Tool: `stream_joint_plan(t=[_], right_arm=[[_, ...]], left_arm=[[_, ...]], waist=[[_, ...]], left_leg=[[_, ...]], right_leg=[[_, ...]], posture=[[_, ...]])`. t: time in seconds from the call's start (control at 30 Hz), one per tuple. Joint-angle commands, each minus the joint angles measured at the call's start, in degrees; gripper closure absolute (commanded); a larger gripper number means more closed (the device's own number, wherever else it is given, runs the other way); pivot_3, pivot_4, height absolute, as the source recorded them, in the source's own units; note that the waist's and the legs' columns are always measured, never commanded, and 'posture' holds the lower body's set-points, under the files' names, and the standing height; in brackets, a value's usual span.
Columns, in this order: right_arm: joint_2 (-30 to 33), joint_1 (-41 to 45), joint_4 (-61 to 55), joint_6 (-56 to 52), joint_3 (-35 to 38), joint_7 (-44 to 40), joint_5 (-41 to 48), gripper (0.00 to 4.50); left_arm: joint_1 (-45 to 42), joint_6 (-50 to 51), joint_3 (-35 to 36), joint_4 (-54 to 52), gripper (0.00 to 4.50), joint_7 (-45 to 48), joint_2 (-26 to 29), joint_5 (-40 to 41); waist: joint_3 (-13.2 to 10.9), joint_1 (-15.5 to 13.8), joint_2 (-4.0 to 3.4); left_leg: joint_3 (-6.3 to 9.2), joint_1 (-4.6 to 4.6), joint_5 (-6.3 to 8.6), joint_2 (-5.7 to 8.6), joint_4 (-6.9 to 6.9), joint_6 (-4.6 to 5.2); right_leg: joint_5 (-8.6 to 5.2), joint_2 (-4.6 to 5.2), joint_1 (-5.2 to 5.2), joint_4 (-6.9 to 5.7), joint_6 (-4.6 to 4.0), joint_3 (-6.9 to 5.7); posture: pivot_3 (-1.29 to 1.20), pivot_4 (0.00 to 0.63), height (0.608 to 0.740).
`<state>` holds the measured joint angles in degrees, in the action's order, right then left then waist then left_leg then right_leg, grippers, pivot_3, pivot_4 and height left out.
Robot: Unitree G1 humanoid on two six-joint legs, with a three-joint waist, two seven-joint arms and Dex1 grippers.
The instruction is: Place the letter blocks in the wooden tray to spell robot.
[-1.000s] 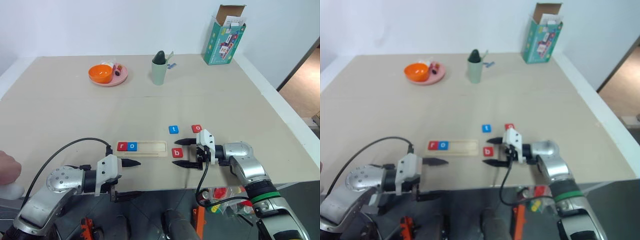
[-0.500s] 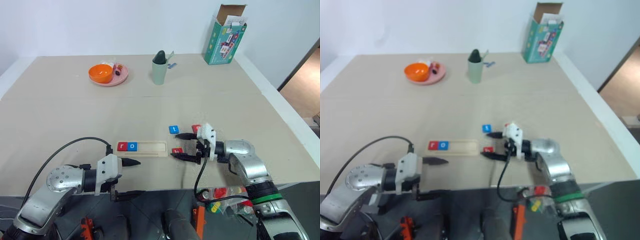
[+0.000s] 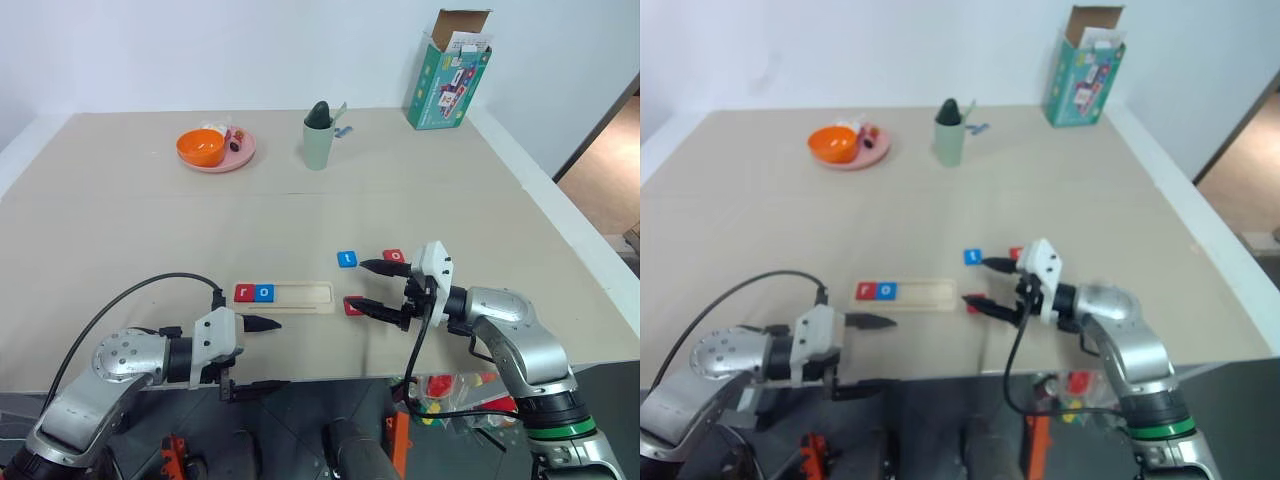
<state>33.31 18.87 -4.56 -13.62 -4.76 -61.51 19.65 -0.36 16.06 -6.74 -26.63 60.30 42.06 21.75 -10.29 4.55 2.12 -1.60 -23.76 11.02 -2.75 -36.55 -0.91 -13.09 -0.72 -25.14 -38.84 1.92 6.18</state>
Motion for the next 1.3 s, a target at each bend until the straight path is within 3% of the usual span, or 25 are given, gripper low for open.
stream_joint_plan(t=[0.03, 0.43, 0.73, 0.83, 1.0, 1.3], right_arm=[[0.83, 4.57, 6.59, 4.39, -1.60, -4.57, -2.03, 0.53], [0.09, 11.22, 21.57, 12.26, -5.26, -14.81, -5.04, 0.53], [-1.32, 12.50, 25.12, 13.94, -5.42, -16.01, -5.58, 0.53], [-1.67, 12.62, 25.97, 14.24, -5.45, -16.28, -5.86, 1.28], [-1.78, 12.97, 27.57, 14.96, -5.31, -16.77, -6.25, 3.15], [-1.30, 12.67, 25.49, 13.96, -4.21, -16.49, -5.06, 3.28]], left_arm=[[-0.75, -1.32, -0.08, 0.03, 0.00, 0.81, 0.41, -0.20], [1.06, 0.47, 3.38, -1.93, 0.00, -3.04, -2.48, 3.75], [2.28, 0.97, 4.52, -3.26, 0.00, -6.73, -4.46, 4.70], [2.46, 0.98, 4.38, -3.51, 0.00, -6.94, -4.34, 4.54], [2.48, 0.83, 4.17, -3.55, 0.00, -6.99, -3.94, 4.01], [2.85, 0.44, 3.89, -3.07, 0.00, -6.69, -3.69, 3.44]], waist=[[-0.01, 0.03, 0.02], [-0.02, -0.02, 0.02], [-0.01, -0.02, 0.02], [-0.01, -0.03, 0.02], [-0.01, -0.03, 0.02], [-0.02, -0.03, 0.02]], left_leg=[[0.00, 0.00, 0.00, 0.01, 0.00, 0.00], [0.03, -0.03, 0.02, 0.00, 0.13, 0.00], [0.02, 0.01, 0.02, 0.01, 0.06, -0.01], [0.03, 0.01, 0.02, 0.01, 0.05, -0.01], [0.02, 0.01, 0.02, 0.02, 0.06, -0.01], [0.02, 0.01, 0.02, 0.02, 0.06, -0.01]], right_leg=[[0.01, 0.00, 0.00, 0.00, -0.01, 0.01], [-0.04, 0.00, 0.00, 0.01, 0.06, -0.02], [-0.02, 0.00, 0.05, 0.00, 0.05, 0.00], [-0.02, 0.00, 0.06, 0.00, 0.04, -0.01], [-0.02, 0.00, 0.06, 0.00, 0.04, 0.00], [-0.02, 0.00, 0.06, 0.00, 0.04, 0.00]], posture=[[0.00, 0.150, 0.740], [0.00, 0.150, 0.740], [0.00, 0.150, 0.740], [0.00, 0.150, 0.740], [0.00, 0.150, 0.740], [0.00, 0.150, 0.740]])
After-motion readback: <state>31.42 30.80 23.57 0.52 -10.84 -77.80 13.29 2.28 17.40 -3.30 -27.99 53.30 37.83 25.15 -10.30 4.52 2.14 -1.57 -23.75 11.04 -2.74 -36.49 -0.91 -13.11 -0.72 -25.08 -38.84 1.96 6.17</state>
